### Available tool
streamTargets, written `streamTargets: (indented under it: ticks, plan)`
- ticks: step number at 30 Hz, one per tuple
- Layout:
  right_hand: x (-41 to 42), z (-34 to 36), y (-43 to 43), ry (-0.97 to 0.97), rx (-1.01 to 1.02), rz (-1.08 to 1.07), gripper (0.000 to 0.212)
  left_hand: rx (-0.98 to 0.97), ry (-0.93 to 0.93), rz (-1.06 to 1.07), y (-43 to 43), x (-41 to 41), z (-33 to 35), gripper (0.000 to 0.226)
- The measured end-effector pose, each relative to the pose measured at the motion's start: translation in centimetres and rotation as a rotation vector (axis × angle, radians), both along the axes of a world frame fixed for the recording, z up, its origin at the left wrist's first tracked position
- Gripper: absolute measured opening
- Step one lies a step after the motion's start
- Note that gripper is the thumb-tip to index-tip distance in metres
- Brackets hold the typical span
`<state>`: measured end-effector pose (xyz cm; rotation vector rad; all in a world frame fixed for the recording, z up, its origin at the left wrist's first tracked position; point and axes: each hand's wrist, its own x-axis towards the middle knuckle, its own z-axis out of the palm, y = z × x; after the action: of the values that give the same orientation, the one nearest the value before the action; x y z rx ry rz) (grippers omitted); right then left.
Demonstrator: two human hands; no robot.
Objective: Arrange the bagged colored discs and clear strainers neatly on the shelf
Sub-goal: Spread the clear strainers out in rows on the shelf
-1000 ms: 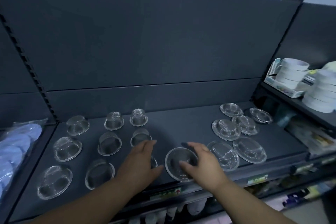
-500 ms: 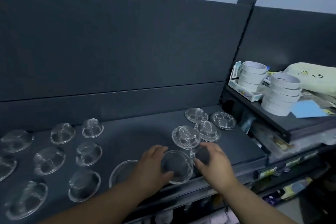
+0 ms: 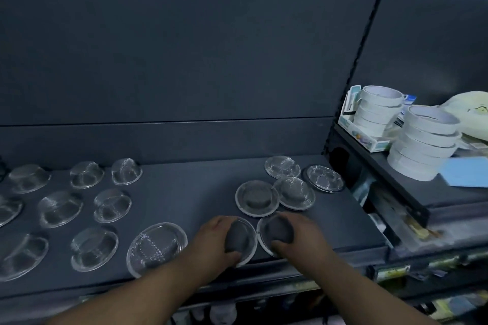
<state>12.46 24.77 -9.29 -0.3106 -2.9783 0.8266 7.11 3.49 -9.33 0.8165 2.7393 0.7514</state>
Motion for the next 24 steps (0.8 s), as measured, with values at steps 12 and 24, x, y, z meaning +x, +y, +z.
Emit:
streamTargets:
  ticks: [12,24]
  plan:
    - [-0.2,2.1,1.8,-0.030,-0.127,-0.012,0.051,0.050,0.043,0.201,0.9,0.0,1.2,0.069]
    - [-3.2,2.1,-3.7,0.106,-0.195,0.167,0.061,0.087,0.097,0.427,-4.2,-4.5,3.1,0.073]
